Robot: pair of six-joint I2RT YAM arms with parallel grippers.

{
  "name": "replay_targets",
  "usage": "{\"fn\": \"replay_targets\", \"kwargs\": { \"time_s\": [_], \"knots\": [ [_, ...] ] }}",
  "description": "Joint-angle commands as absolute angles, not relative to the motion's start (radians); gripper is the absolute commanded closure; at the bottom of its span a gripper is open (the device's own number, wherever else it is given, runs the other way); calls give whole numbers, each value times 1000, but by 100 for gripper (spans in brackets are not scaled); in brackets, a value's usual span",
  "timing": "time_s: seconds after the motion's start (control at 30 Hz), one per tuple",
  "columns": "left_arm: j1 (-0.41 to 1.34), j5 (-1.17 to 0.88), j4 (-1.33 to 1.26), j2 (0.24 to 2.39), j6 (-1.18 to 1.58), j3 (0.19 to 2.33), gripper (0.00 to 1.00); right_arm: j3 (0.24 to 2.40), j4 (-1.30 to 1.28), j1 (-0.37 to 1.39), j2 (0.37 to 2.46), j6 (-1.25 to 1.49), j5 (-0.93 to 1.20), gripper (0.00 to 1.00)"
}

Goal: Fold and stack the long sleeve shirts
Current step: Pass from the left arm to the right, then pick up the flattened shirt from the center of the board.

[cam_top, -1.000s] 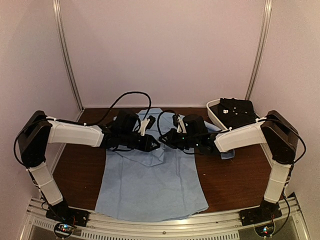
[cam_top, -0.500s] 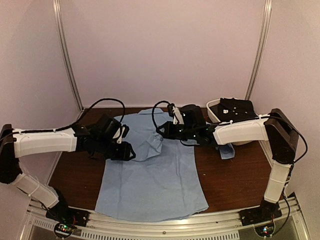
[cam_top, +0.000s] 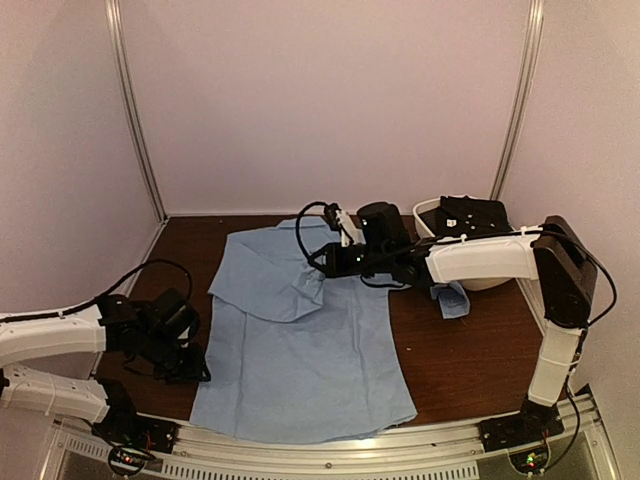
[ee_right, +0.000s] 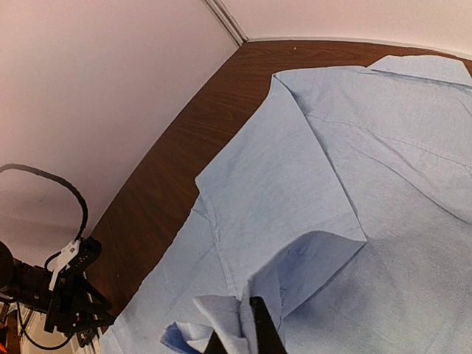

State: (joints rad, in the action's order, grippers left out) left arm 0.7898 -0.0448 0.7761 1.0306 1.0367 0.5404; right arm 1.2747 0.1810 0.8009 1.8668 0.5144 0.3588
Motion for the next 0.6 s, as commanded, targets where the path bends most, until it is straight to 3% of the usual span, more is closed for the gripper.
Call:
{"fn": "replay_targets", "kwargs": {
  "time_s": [0.0,0.57],
  "knots": [
    [825,-58,881,966,1168,486,62,1298,166,808,1840,470,387,100],
    [859,-109,800,947,1217,378,68,1355,122,808,1840,448,399,100]
  ]
}}
